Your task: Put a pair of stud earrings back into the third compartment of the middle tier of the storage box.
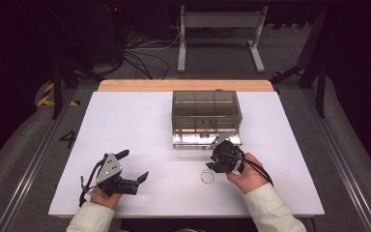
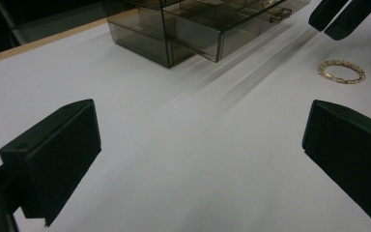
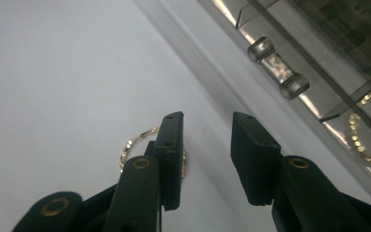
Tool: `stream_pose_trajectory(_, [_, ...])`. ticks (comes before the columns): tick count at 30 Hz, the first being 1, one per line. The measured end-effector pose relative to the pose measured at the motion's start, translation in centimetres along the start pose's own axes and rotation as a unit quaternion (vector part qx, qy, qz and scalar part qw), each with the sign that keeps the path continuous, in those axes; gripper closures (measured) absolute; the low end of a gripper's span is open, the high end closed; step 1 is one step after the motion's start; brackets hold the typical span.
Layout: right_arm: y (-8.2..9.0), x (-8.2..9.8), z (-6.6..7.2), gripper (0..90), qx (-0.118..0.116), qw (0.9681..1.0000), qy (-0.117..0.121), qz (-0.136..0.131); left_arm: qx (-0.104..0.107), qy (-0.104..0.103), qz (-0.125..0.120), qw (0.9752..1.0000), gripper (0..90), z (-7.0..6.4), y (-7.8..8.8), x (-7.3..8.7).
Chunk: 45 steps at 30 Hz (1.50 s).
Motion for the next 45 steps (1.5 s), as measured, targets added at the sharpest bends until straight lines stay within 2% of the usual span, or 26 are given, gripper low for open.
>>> stream_pose_trajectory(8, [-1.1,0.3,0.2,68.5,-0.011,0.9990,0.010,0.041,0.000,0.000,0.000,1.0000,0.8,0.0,0.0,0.0])
stream_pose_trajectory(25, [-2.0,0.5,0.8,72.8,-0.014,0.9971,0.024,0.070,0.000,-0.001,0.000,1.0000,0.8,0.0,0.0,0.0])
stream_pose_trajectory(30, [-2.2,0.5,0.9,76.7,-0.012,0.9969,0.030,0.071,0.001,-0.001,0.000,1.0000,0.8,0.0,0.0,0.0])
stream_pose_trajectory(36, [-2.2,0.5,1.1,85.4,-0.011,0.9968,0.032,0.073,0.001,-0.001,0.000,1.0000,0.8,0.0,0.0,0.0])
stream_pose_trajectory(45, [-2.2,0.5,1.2,86.6,-0.009,0.9970,0.031,0.070,0.000,-0.001,0.000,1.0000,0.8,0.0,0.0,0.0])
Point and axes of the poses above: each handheld gripper's, and its own axes: y roughly backward along the jaws, x roughly out of its underside, z roughly to its left, the point moved 1 cm from there along -y, roughly forward along the jaws
